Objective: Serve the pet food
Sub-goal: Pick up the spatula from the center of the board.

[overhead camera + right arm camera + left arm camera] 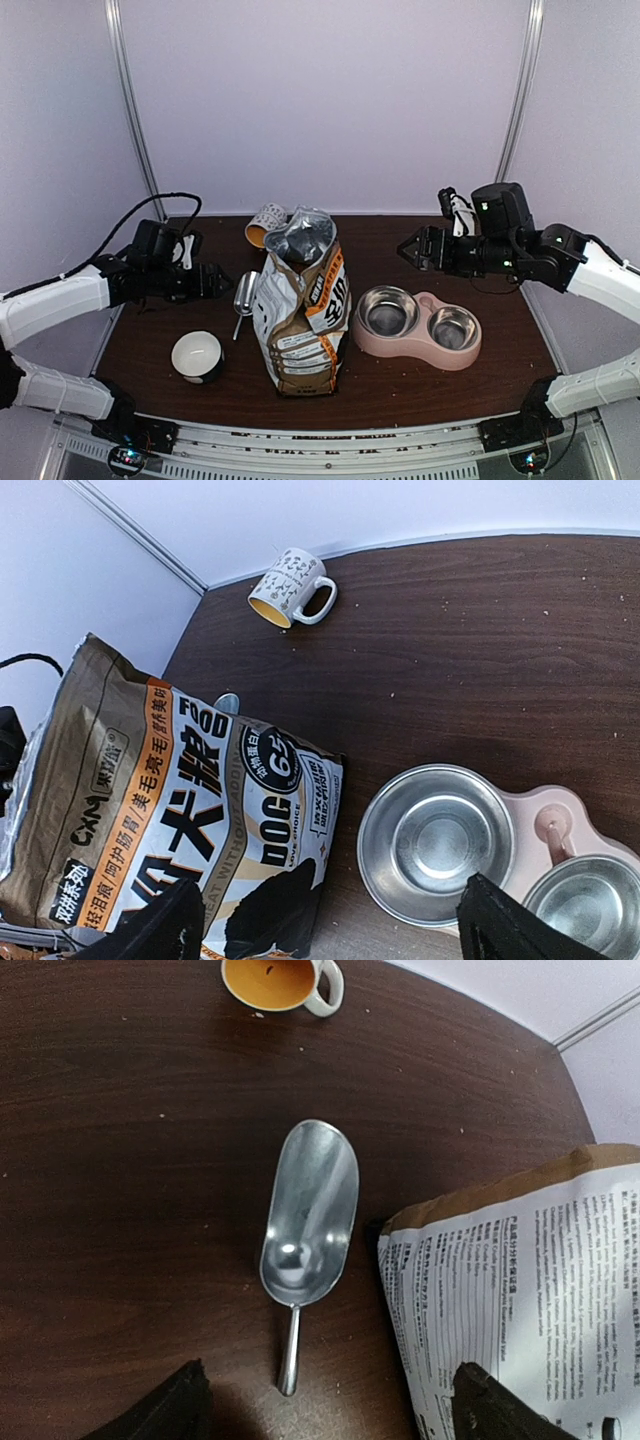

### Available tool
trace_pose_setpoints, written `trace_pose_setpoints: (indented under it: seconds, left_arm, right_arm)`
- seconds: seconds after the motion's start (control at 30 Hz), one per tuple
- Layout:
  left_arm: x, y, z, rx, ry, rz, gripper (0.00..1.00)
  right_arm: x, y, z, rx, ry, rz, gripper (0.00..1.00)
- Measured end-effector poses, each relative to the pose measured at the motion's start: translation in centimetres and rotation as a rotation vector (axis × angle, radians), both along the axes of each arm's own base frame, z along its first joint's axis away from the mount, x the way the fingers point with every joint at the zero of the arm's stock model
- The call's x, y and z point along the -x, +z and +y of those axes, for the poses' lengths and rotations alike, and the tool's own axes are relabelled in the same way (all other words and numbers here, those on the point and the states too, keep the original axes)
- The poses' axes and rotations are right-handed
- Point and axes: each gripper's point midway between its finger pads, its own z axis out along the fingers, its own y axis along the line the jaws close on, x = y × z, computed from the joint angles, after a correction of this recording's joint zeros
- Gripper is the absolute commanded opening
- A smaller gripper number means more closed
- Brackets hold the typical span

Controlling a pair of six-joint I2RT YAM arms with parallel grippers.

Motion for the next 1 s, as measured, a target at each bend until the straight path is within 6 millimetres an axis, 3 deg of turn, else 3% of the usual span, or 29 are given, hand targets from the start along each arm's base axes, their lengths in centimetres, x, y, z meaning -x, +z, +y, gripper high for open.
trace_pose_setpoints:
  seconds: [0.3,0.57,0.9,1.0]
  left_arm:
    - [-3.3,-3.6,-1.1,-0.023,-0.034,0.002,0.75]
    - [-5.0,-7.9,-1.8,-0.075,-0.048,0.079,0.49]
    - [-7.0,-9.6,-2.2,-0.095,-0.043,0.098,0.32]
    - [-7.4,-10.1,-2.5,-0.1,-0.049,0.109,0.22]
  right_arm:
    - [-0.2,0.0,0.5,-0.055,-0.001,0.003,0.89]
    - [-0.4,-0.2,0.7,-0.065,-0.001,0.011,0.88]
    - [-0.4,-0.7,0.6,-0.066,-0.007,0.021,0.88]
    - [-0.3,-1.2,0.6,-0.065,-0.013,0.034,0.88]
